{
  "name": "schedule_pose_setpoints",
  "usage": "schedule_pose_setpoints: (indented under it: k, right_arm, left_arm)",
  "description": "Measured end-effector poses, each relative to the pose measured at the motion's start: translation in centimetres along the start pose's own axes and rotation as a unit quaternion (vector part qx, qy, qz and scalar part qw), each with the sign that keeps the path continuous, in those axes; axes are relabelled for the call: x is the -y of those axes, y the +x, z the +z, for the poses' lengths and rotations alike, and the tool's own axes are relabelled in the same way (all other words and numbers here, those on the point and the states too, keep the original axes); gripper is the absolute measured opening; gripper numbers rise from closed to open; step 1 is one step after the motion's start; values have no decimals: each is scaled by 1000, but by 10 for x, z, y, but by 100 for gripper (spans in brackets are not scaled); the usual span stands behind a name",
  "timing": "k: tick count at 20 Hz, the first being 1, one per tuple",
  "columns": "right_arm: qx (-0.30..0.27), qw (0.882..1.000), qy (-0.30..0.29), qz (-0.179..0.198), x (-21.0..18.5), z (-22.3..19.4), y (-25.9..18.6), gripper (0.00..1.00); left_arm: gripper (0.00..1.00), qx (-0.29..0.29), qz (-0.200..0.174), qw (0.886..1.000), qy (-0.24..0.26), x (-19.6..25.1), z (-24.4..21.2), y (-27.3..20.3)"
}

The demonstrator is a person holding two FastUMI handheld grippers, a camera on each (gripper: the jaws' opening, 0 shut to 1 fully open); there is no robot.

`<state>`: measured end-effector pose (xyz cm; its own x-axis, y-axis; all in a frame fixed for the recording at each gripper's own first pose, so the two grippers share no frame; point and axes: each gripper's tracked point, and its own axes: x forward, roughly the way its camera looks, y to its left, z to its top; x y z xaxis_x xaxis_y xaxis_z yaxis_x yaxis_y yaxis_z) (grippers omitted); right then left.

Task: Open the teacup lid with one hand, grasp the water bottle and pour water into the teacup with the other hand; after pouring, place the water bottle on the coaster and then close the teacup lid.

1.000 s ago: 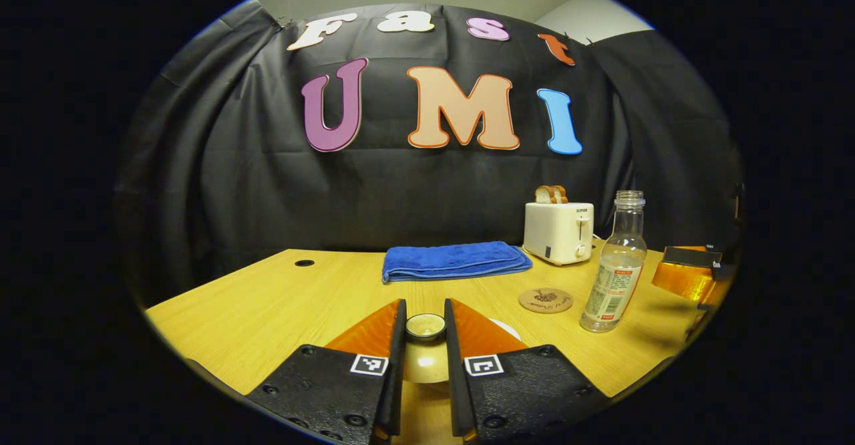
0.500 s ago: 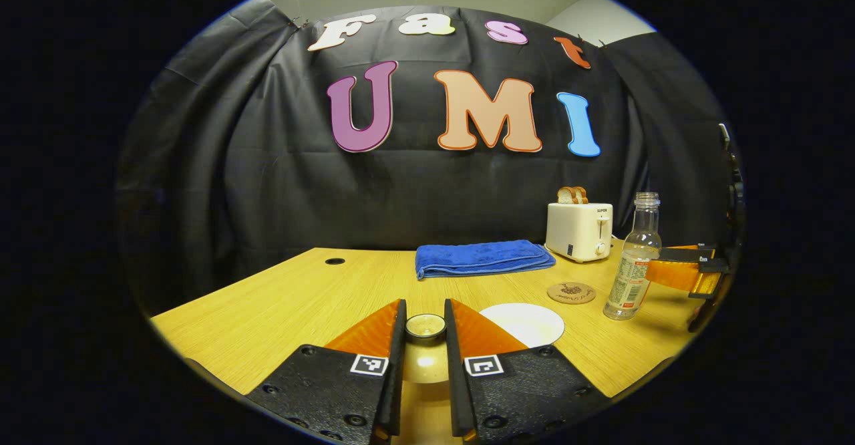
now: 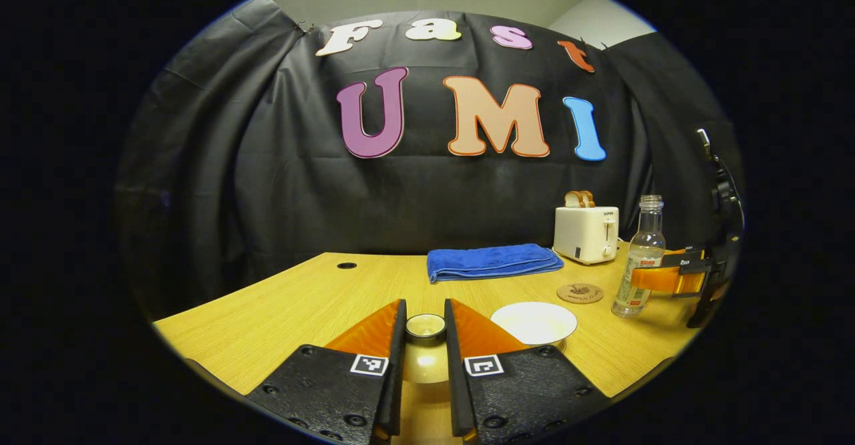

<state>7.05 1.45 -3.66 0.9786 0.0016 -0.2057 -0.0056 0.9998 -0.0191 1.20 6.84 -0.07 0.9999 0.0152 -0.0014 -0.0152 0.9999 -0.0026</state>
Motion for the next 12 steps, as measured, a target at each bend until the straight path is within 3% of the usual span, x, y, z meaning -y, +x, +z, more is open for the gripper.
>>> schedule_pose_setpoints:
  k: [3,6,12]
  right_arm:
    - [-5,1000,1,-16,3,-1,1,96]
    - [-4,1000,-2,-17,6,-1,6,83]
    - [-2,999,-12,-37,7,1,2,81]
  left_arm:
    - [27,0,1,1000,0,-1,-1,-1]
    - [27,0,1,1000,1,0,-1,-1]
    - [27,-1,10,1000,0,-14,-1,-4]
